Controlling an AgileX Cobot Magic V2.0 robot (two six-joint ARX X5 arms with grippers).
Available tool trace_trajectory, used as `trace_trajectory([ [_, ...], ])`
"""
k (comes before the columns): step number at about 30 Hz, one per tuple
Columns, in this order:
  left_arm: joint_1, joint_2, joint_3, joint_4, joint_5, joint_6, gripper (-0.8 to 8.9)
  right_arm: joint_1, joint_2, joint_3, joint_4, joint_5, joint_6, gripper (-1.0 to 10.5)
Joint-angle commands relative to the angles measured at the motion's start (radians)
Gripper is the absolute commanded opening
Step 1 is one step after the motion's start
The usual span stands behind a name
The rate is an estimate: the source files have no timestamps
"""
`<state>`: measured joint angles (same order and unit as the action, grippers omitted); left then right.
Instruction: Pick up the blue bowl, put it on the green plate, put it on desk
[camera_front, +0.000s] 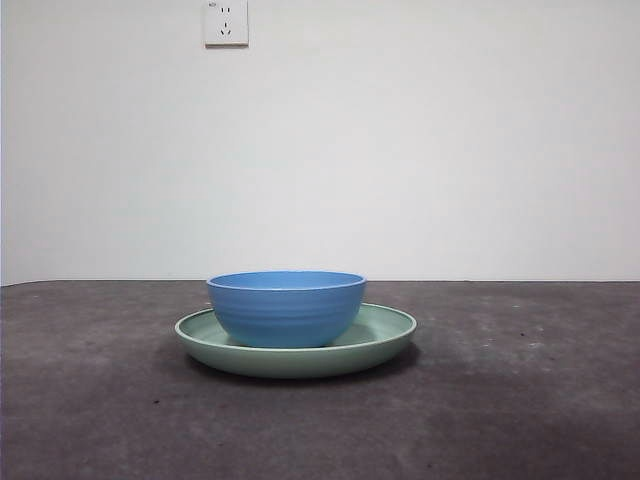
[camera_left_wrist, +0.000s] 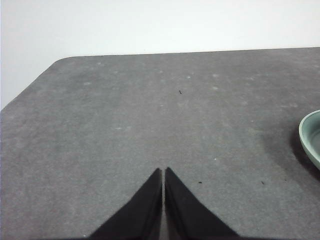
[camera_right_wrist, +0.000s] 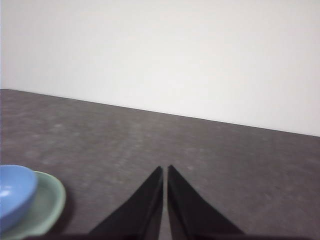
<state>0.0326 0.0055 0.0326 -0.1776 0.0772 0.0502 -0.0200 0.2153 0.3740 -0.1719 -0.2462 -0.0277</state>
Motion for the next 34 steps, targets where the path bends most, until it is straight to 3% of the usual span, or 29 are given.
trace_trajectory([
  [1,0.002,-0.002,-0.021,-0.008,0.0,-0.008,0.1,0.002,-0.055,-0.085,0.069,0.068,0.003,0.1],
  [6,0.002,-0.003,-0.021,-0.008,0.0,-0.008,0.1,0.002,-0.135,-0.216,0.131,0.124,0.052,0.1],
  [14,0.002,-0.003,-0.021,-0.008,0.0,-0.008,0.1,0.003,-0.188,-0.321,0.132,0.124,0.095,0.1],
  [25,0.002,-0.002,-0.021,-0.008,0.0,-0.008,0.1,0.003,-0.212,-0.362,0.0,0.124,0.106,0.1],
  [34,0.002,-0.002,-0.021,-0.008,0.0,-0.008,0.1,0.003,-0.212,-0.362,0.014,0.117,0.107,0.1],
])
